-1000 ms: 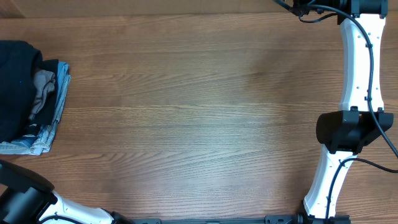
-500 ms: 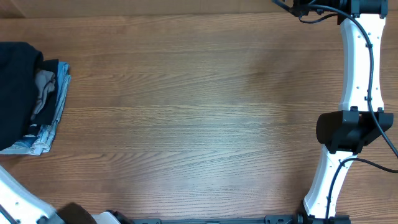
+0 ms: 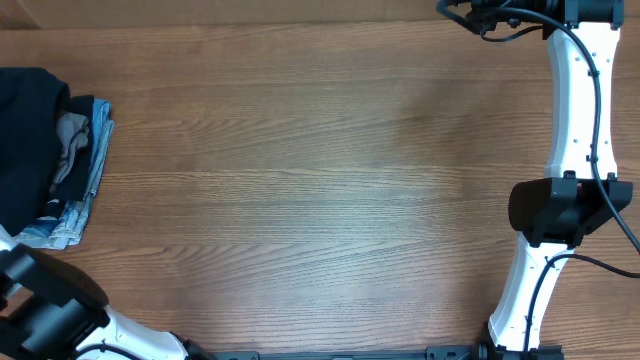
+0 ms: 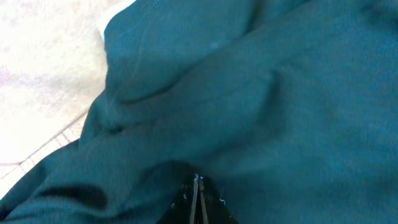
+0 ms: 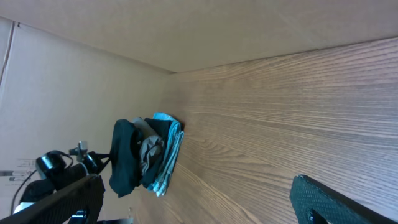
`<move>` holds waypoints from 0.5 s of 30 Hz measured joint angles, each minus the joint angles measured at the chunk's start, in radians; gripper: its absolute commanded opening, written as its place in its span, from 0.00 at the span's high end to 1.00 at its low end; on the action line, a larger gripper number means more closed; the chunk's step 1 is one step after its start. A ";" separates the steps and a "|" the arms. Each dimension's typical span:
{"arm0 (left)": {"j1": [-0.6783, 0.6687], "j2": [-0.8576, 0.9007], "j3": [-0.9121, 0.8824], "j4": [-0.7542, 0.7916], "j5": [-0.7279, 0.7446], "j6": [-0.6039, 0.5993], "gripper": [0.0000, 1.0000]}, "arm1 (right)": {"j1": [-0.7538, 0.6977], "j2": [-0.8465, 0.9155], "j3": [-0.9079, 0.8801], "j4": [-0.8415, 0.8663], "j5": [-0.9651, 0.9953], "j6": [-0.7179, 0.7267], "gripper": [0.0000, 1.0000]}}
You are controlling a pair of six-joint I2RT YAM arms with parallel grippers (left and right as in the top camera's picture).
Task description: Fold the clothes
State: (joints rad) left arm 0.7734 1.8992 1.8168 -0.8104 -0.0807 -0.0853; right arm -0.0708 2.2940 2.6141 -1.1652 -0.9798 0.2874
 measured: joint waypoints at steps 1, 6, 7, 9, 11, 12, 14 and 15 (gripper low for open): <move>0.000 0.018 0.000 0.004 -0.019 -0.006 0.96 | 0.000 0.000 0.000 -0.001 0.000 0.000 0.00; 0.000 0.130 0.000 -0.029 -0.065 -0.030 0.96 | 0.000 0.000 0.000 -0.002 0.000 0.000 0.00; 0.000 0.150 0.000 -0.037 -0.068 -0.040 0.96 | 0.000 0.000 0.000 -0.002 0.000 0.000 0.00; 0.000 0.166 0.000 -0.047 -0.069 -0.049 0.96 | 0.000 0.000 0.000 -0.002 0.000 0.000 0.00; -0.003 0.160 0.002 -0.051 -0.063 -0.055 0.96 | 0.000 0.000 0.000 -0.001 0.000 0.000 0.00; -0.008 0.153 0.002 -0.058 -0.054 -0.057 0.96 | 0.000 0.000 0.000 0.000 0.000 0.000 0.00; -0.026 0.117 0.002 -0.050 -0.027 -0.049 0.96 | 0.000 0.000 0.000 0.001 0.000 0.000 0.00; -0.054 0.069 0.002 -0.020 0.009 -0.035 0.96 | 0.000 0.000 0.000 0.002 0.000 0.000 0.00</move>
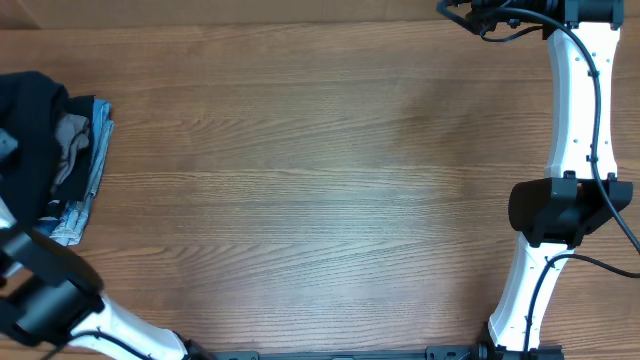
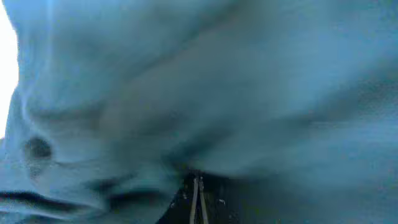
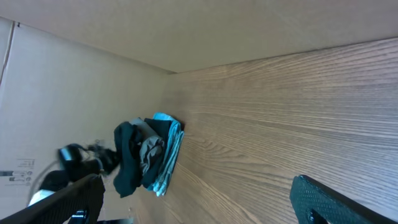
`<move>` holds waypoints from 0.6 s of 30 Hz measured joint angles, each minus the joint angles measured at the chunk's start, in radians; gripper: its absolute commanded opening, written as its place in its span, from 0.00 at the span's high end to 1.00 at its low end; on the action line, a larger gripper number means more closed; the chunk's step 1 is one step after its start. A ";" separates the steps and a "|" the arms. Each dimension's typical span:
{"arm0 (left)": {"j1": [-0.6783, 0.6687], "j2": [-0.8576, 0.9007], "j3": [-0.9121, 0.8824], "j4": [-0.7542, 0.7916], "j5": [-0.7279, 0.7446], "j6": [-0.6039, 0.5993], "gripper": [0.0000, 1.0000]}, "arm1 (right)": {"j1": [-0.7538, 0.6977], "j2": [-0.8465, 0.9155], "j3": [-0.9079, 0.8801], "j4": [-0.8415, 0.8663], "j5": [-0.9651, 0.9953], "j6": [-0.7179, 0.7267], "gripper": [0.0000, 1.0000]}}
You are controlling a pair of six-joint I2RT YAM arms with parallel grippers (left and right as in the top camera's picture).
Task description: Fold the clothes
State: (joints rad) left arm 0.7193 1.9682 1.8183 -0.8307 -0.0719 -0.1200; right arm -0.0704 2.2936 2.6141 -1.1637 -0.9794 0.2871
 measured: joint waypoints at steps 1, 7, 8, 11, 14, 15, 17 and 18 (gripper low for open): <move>-0.026 -0.046 0.000 0.021 0.035 0.013 0.96 | 0.000 0.000 0.000 0.000 0.003 0.000 0.00; -0.288 -0.356 0.042 0.068 0.314 0.145 0.96 | 0.000 0.000 0.000 -0.072 0.121 -0.031 0.00; -0.340 -0.369 0.053 0.033 0.321 0.160 0.96 | 0.000 0.000 0.000 -0.101 0.167 -0.041 0.00; -0.492 -0.331 0.055 -0.053 0.265 0.193 0.96 | 0.002 0.000 0.000 -0.216 0.405 -0.073 0.03; -0.616 -0.249 0.037 -0.064 0.129 0.206 0.96 | 0.014 0.000 -0.002 -0.304 0.722 -0.126 0.16; -0.660 -0.232 0.029 -0.065 0.078 0.206 0.96 | 0.025 0.000 -0.002 -0.329 0.840 -0.151 0.17; -0.705 -0.227 0.028 -0.065 0.043 0.206 0.96 | 0.039 -0.002 -0.002 -0.329 0.929 -0.174 0.18; -0.717 -0.235 0.028 -0.070 0.032 0.205 0.96 | 0.042 -0.006 -0.002 -0.331 0.951 -0.188 0.18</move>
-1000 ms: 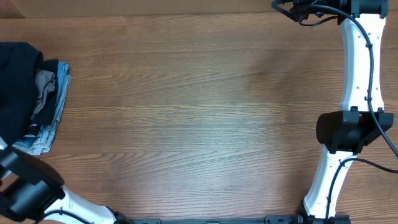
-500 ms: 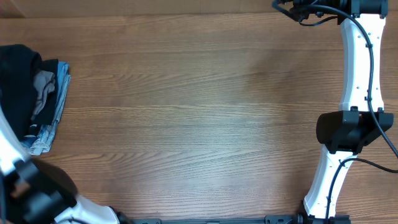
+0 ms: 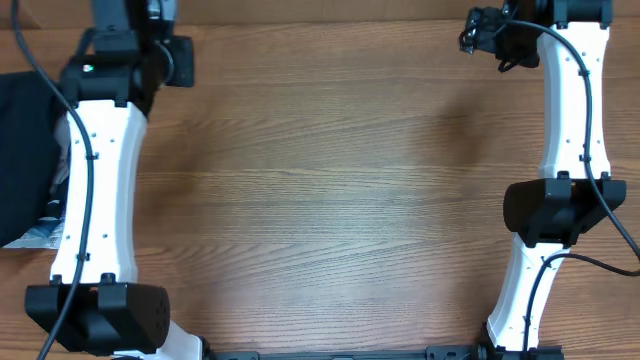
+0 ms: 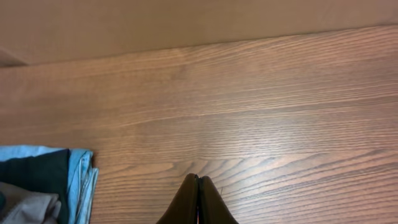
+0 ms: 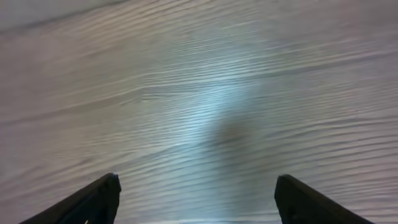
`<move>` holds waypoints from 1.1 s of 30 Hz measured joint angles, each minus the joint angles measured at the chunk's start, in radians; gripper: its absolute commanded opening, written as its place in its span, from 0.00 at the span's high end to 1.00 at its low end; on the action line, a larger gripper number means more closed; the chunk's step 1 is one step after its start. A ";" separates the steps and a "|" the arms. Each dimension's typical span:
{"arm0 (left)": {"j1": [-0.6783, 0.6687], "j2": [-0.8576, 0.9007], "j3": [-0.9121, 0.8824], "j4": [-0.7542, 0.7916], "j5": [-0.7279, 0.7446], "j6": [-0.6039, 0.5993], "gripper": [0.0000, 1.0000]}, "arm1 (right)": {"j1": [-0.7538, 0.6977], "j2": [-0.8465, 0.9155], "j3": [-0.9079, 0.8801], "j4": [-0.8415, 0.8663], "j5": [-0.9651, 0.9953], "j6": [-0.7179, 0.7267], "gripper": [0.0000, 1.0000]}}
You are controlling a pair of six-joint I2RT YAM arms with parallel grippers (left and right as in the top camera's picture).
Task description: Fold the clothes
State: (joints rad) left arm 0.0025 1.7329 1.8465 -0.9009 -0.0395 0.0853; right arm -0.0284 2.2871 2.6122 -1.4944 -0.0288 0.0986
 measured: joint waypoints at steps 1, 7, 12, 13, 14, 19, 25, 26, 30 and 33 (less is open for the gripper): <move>-0.002 -0.007 0.000 -0.010 -0.003 0.000 0.96 | 0.004 -0.008 -0.001 -0.004 0.016 -0.016 0.17; 0.004 -0.104 0.002 -0.079 -0.021 -0.016 0.13 | -0.006 -0.229 -0.004 -0.018 -0.036 -0.102 0.18; 0.004 -0.226 0.055 -0.049 0.040 -0.059 0.55 | -0.011 -0.414 0.005 -0.004 -0.096 -0.126 0.29; 0.004 -0.250 0.066 -0.035 0.050 -0.064 0.61 | -0.010 -0.430 0.006 -0.002 -0.102 -0.126 0.54; 0.004 -0.269 0.073 -0.026 0.055 -0.064 0.91 | -0.011 -0.433 0.006 -0.003 -0.105 -0.121 0.96; 0.004 -0.312 0.080 -0.011 0.065 -0.084 0.96 | -0.010 -0.410 0.005 -0.011 -0.116 -0.126 0.85; 0.004 -0.308 0.080 -0.023 0.056 -0.090 0.00 | -0.010 -0.406 0.003 -0.043 -0.120 -0.128 0.00; 0.004 -0.308 0.080 -0.036 0.054 -0.091 0.00 | -0.010 -0.406 0.003 -0.050 -0.119 -0.129 0.00; 0.004 -0.335 0.079 -0.105 0.046 -0.105 0.00 | -0.010 -0.426 -0.002 -0.063 -0.082 -0.135 0.00; 0.004 -0.417 0.077 -0.182 0.042 -0.097 0.00 | -0.010 -0.529 -0.008 -0.084 -0.069 -0.157 0.00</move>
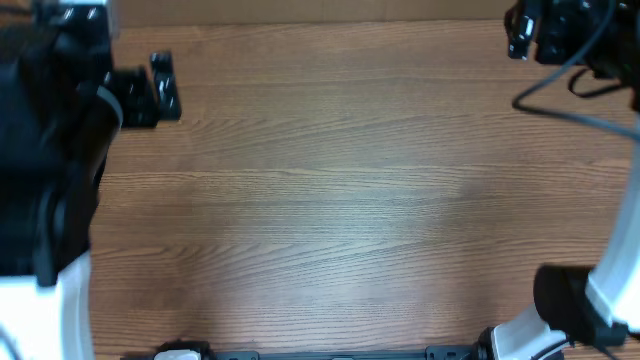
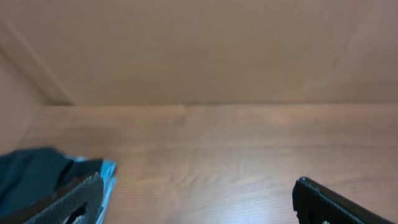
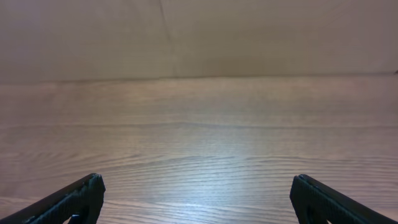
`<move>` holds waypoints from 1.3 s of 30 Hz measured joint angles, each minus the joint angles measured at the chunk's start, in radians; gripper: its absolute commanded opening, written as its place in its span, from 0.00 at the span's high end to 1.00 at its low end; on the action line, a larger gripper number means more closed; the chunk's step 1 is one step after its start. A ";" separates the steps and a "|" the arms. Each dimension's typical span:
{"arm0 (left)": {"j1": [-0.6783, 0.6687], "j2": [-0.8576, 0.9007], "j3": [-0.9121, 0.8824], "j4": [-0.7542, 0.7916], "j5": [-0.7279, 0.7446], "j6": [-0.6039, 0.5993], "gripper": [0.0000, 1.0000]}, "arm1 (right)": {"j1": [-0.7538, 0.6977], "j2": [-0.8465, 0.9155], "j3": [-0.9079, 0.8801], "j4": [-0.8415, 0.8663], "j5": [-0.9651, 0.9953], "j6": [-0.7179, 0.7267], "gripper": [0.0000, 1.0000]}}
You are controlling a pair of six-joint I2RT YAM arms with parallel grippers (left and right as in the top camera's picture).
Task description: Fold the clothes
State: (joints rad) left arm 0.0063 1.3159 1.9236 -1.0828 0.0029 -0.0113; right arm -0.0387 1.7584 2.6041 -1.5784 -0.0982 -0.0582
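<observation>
The clothes [image 2: 38, 175] show only in the left wrist view, at the lower left: a dark garment on a pile with a light blue edge [image 2: 109, 171], lying on the wooden table. My left gripper [image 2: 198, 183] is open wide above bare wood to the right of the pile, with nothing between its fingers [image 2: 73, 198]. From overhead, the left arm [image 1: 50, 180] covers the pile. My right gripper [image 3: 197, 180] is open wide over bare table at the back right, also holding nothing.
A brown cardboard wall [image 2: 199, 50] stands along the table's back edge [image 3: 199, 78]. The right arm [image 1: 560, 30] fills the top right corner of the overhead view. Wooden tabletop [image 1: 340, 200] stretches between the arms.
My left gripper was shut over the table beside the pile and now stands wide open. Both arms sit nearer the overhead camera. The right gripper remains open.
First my left gripper was shut against the dark garment on the pile at the table's left edge, the same at the following moment. It then stood off the pile, shut, over bare wood near the back. Now it is open. The right gripper stayed open at the back right.
</observation>
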 measured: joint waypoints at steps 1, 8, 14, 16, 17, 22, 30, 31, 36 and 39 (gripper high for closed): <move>0.000 -0.098 -0.011 -0.041 0.000 0.013 0.00 | 0.000 -0.053 0.000 -0.016 -0.007 -0.014 0.00; 0.000 -0.737 -0.401 -0.071 -0.058 0.020 0.00 | 0.059 -0.666 -0.410 0.100 -0.045 -0.081 0.00; 0.000 -1.233 -0.717 -0.014 -0.072 -0.039 0.00 | 0.068 -1.142 -1.057 0.323 -0.027 -0.038 0.00; 0.000 -1.310 -0.795 -0.058 -0.069 -0.103 0.00 | 0.068 -1.225 -1.242 0.392 -0.042 0.004 0.00; 0.000 -1.309 -0.817 -0.068 -0.059 -0.129 0.00 | 0.068 -1.256 -1.319 0.404 -0.048 0.025 0.00; 0.000 -1.298 -1.055 -0.049 0.098 -0.251 0.00 | 0.068 -1.308 -1.606 0.449 -0.008 0.138 0.00; 0.000 -1.294 -1.283 0.059 0.121 -0.491 0.00 | 0.068 -1.267 -1.778 0.644 -0.007 0.193 0.00; 0.000 -1.294 -1.293 0.058 0.117 -0.520 0.00 | 0.068 -1.268 -1.780 0.682 -0.033 0.164 0.00; 0.000 -1.294 -1.323 0.137 0.077 -0.454 0.00 | 0.072 -1.287 -1.833 0.806 -0.082 0.070 0.00; 0.000 -1.298 -1.324 0.177 0.053 -0.330 0.00 | 0.072 -1.338 -1.940 0.855 -0.099 0.051 0.00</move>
State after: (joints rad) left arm 0.0063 0.0177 0.5991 -0.9054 0.0563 -0.3408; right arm 0.0334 0.4206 0.6643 -0.7235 -0.1974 -0.0074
